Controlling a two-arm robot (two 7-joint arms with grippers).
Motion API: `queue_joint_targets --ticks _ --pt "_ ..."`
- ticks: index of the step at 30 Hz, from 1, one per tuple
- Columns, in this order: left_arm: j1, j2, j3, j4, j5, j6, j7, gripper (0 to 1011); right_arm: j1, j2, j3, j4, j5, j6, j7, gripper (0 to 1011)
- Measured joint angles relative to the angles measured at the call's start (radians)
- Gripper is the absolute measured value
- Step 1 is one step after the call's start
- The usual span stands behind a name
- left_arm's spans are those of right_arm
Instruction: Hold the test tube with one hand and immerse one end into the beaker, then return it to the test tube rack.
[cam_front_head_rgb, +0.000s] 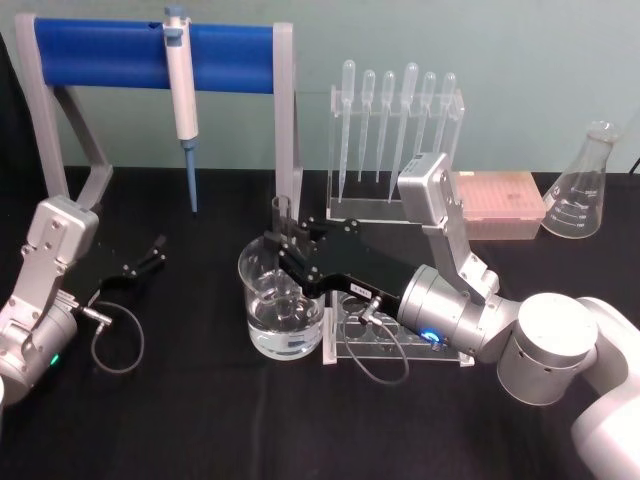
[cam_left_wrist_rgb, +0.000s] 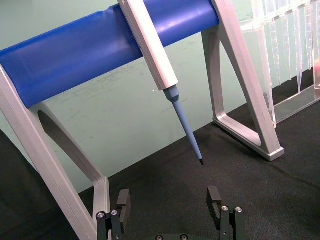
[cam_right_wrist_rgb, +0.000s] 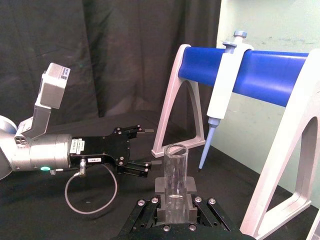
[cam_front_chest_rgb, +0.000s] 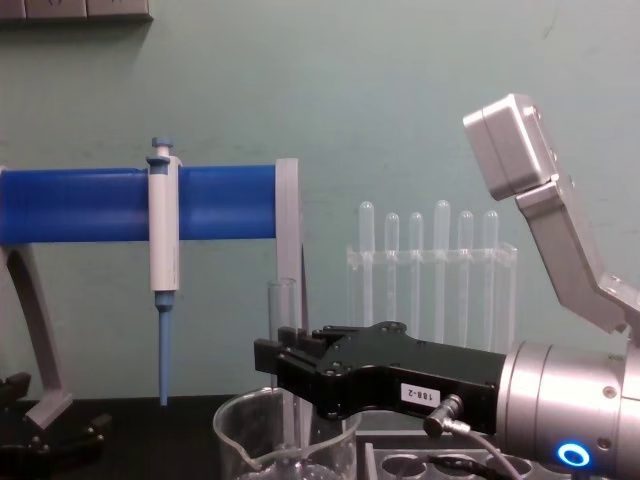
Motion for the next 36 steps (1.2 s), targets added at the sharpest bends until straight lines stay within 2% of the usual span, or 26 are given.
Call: queue_joint_targets --ticks 36 --pt "0.0 0.0 0.0 0.0 0.0 0.0 0.0 1000 0.0 0.0 0.0 0.0 0.0 0.0 0.0 224"
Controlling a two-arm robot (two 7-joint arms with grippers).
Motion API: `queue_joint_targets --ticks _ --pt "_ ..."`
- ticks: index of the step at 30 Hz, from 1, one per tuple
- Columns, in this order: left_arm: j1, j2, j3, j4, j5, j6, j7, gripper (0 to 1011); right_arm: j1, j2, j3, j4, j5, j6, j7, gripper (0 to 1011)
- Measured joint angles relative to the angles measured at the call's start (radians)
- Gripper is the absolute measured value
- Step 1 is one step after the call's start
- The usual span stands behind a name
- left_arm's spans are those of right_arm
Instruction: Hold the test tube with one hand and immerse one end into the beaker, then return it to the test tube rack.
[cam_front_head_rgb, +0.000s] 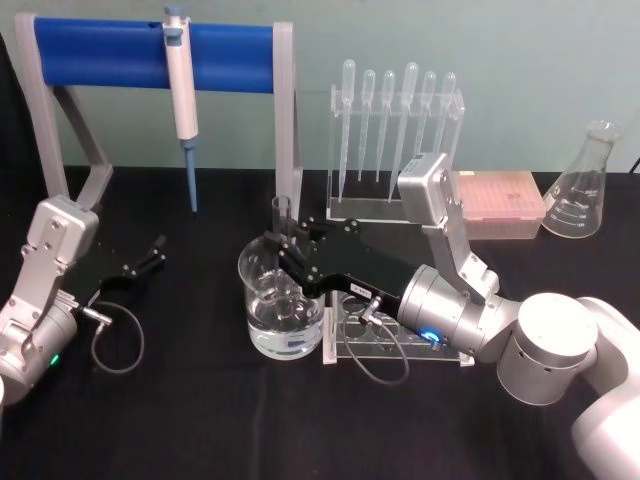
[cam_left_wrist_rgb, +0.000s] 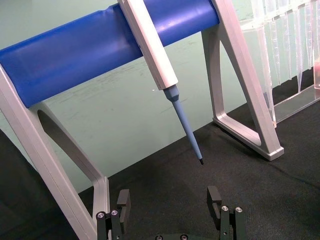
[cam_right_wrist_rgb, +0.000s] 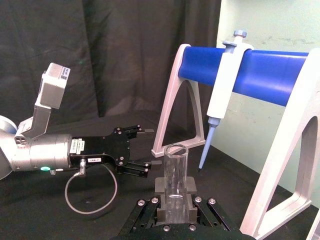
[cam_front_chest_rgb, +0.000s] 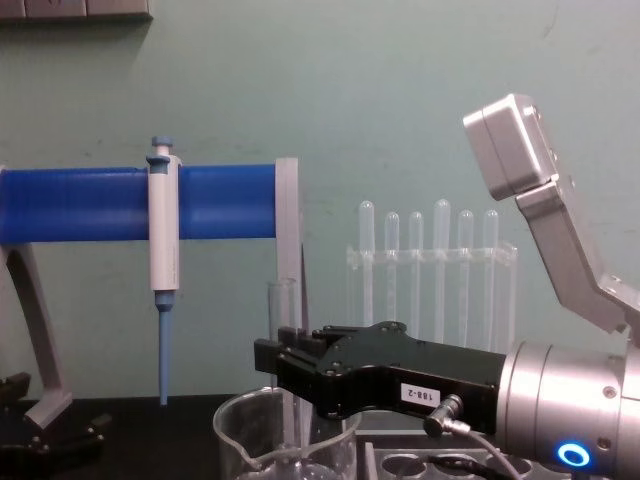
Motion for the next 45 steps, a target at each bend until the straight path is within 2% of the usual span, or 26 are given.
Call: queue_joint_targets --ticks 5,12,18,28,31,33,37,40,45 --pt "0.0 0.0 0.0 0.0 0.0 0.0 0.0 1000 -0.002 0.0 0.002 -0.004 -0.001 0.0 0.0 224" --pt "0.0 0.0 0.0 0.0 0.0 0.0 0.0 1000 -0.015 0.018 0.021 -0.081 -0.002 0.006 0.0 224" --pt "0.0 0.0 0.0 0.0 0.0 0.0 0.0 1000 -0.014 0.05 0.038 -0.193 0.006 0.076 -0.011 224" --pt "0.0 0.0 0.0 0.0 0.0 0.0 0.0 1000 -0.008 0.105 0.077 -0.33 0.035 0.141 -0.035 224" --pt "0.0 0.0 0.0 0.0 0.0 0.0 0.0 1000 -0.025 0.132 0.101 -0.375 0.049 0.151 -0.049 224" --pt "0.0 0.0 0.0 0.0 0.0 0.0 0.0 1000 -0.052 0.164 0.132 -0.418 0.062 0.154 -0.066 224" --pt "0.0 0.0 0.0 0.0 0.0 0.0 0.0 1000 -0.093 0.202 0.169 -0.455 0.075 0.155 -0.085 224" --pt "0.0 0.0 0.0 0.0 0.0 0.0 0.0 1000 -0.125 0.225 0.19 -0.463 0.083 0.152 -0.095 224" --pt "0.0 0.0 0.0 0.0 0.0 0.0 0.0 1000 -0.163 0.239 0.205 -0.446 0.078 0.136 -0.11 224"
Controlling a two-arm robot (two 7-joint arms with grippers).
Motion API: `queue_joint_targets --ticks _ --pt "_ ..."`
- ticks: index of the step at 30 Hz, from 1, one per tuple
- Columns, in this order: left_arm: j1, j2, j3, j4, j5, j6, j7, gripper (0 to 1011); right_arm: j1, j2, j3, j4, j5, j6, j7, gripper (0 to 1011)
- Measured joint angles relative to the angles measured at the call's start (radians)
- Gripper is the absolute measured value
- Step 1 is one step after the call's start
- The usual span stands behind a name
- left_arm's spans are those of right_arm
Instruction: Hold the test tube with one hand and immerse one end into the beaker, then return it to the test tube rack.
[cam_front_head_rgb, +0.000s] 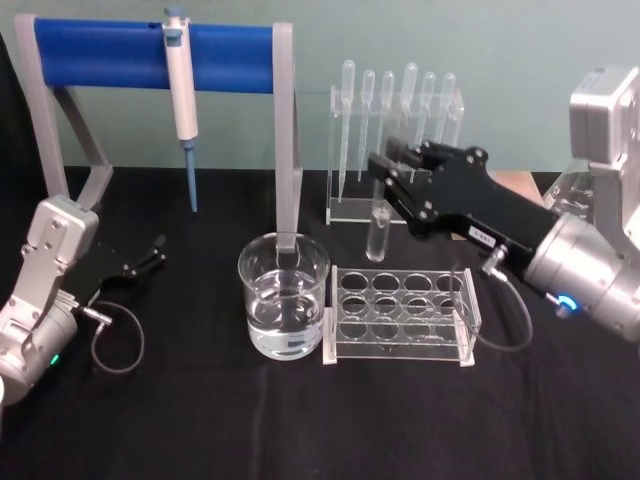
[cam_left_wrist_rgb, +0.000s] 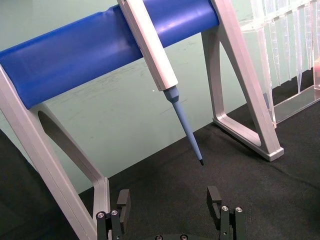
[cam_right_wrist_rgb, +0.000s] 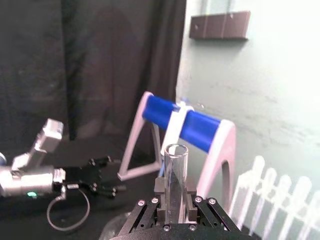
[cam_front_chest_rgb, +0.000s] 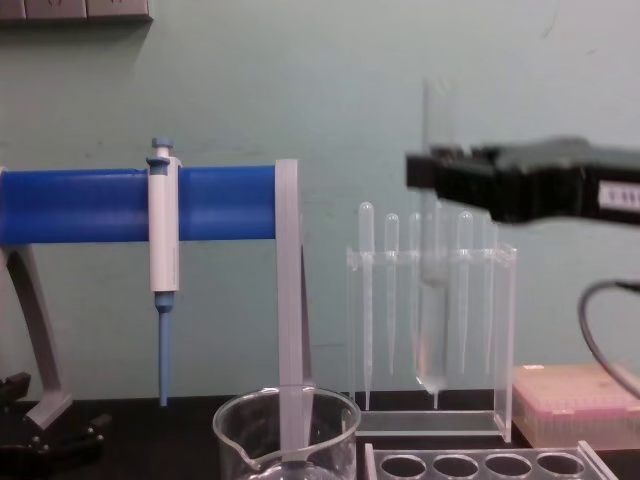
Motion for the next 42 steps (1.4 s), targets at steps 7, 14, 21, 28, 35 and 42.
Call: queue_joint_targets --ticks 7,14,21,28,35,42 --pt "0.0 0.0 0.0 0.0 0.0 0.0 0.0 1000 -0.037 -0.013 0.011 0.04 -0.002 -0.03 -0.009 224" --pt "0.0 0.0 0.0 0.0 0.0 0.0 0.0 1000 -0.061 -0.026 0.019 0.054 -0.006 -0.046 -0.013 224" --pt "0.0 0.0 0.0 0.0 0.0 0.0 0.0 1000 -0.084 -0.031 0.024 0.045 -0.013 -0.043 -0.016 224" --pt "0.0 0.0 0.0 0.0 0.0 0.0 0.0 1000 -0.099 -0.034 0.026 0.043 -0.025 -0.043 -0.019 224" --pt "0.0 0.0 0.0 0.0 0.0 0.0 0.0 1000 -0.112 -0.039 0.03 0.052 -0.033 -0.05 -0.02 224" --pt "0.0 0.0 0.0 0.0 0.0 0.0 0.0 1000 -0.128 -0.044 0.035 0.059 -0.042 -0.061 -0.021 224"
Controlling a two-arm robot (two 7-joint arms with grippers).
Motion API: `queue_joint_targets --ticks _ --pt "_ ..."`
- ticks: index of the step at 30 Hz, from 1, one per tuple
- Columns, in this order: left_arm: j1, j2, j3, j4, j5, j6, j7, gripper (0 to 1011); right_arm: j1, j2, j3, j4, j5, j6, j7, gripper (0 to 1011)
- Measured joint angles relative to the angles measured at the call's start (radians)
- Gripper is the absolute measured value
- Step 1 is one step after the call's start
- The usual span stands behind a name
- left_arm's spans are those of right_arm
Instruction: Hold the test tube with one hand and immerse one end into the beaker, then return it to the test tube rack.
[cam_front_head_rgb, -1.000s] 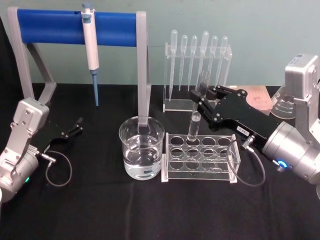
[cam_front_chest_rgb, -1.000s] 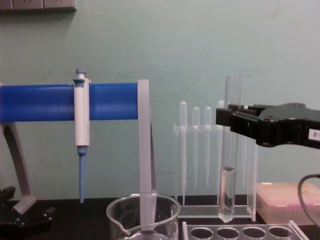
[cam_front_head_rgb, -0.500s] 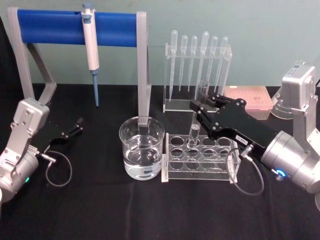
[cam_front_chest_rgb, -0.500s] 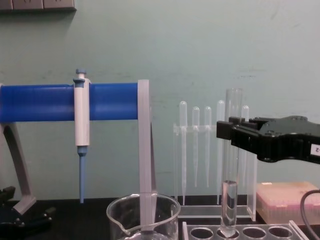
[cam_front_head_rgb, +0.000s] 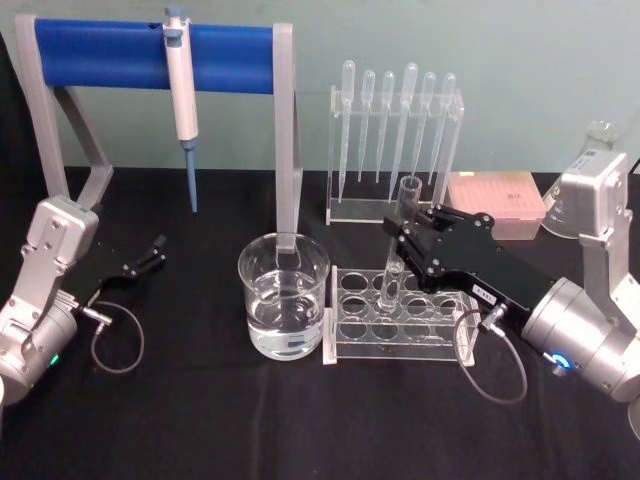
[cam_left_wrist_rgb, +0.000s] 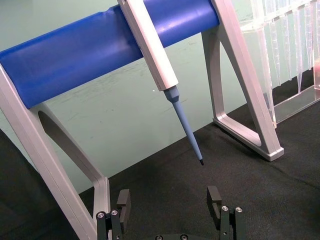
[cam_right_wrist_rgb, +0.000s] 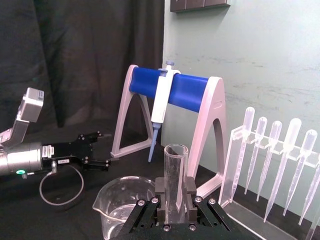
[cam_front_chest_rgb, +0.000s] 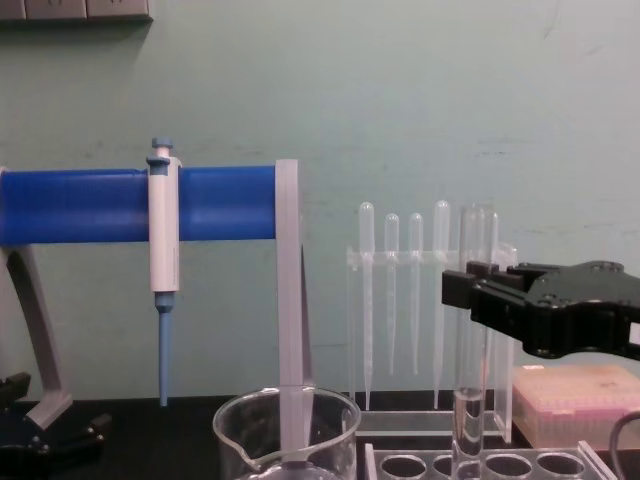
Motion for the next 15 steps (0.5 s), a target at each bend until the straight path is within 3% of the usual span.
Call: queue_joint_targets --ticks 15 --pt "0.0 0.0 0.0 0.0 0.0 0.0 0.0 1000 0.0 -0.018 -0.015 0.071 -0.035 -0.064 0.034 224"
